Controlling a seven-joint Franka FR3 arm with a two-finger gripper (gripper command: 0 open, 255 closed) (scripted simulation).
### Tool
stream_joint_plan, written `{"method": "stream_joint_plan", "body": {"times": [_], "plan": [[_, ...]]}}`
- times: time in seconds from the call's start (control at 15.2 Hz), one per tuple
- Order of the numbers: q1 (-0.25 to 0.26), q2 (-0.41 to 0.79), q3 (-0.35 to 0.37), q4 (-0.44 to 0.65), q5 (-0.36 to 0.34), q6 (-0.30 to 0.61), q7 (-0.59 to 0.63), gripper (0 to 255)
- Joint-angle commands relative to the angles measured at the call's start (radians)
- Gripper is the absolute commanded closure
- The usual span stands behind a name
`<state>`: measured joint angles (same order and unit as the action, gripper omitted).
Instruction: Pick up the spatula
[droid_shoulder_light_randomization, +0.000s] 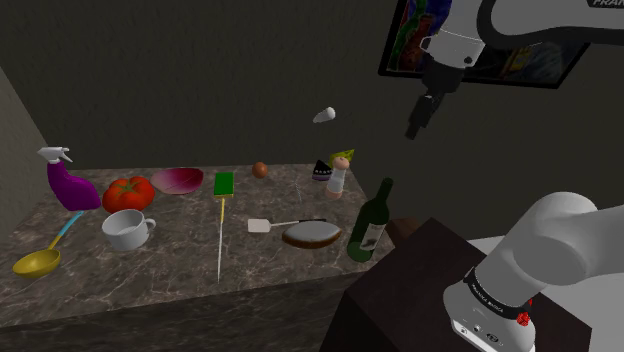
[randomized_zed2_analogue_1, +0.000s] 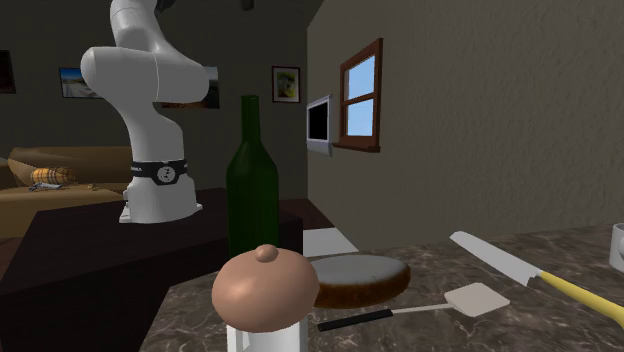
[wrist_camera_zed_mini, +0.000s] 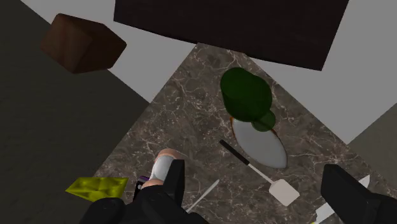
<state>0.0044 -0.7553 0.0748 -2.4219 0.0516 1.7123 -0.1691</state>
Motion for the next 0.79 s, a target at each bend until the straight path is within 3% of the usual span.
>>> {"method": "stream_joint_plan", "body": {"times": [0.0,0.73], "plan": [[0.0,0.0,0.0,0.0,0.0,0.0,0.0,0],[0.058,0.355,0.023,-0.015,-0.018,0.344,-0.155,0]]}}
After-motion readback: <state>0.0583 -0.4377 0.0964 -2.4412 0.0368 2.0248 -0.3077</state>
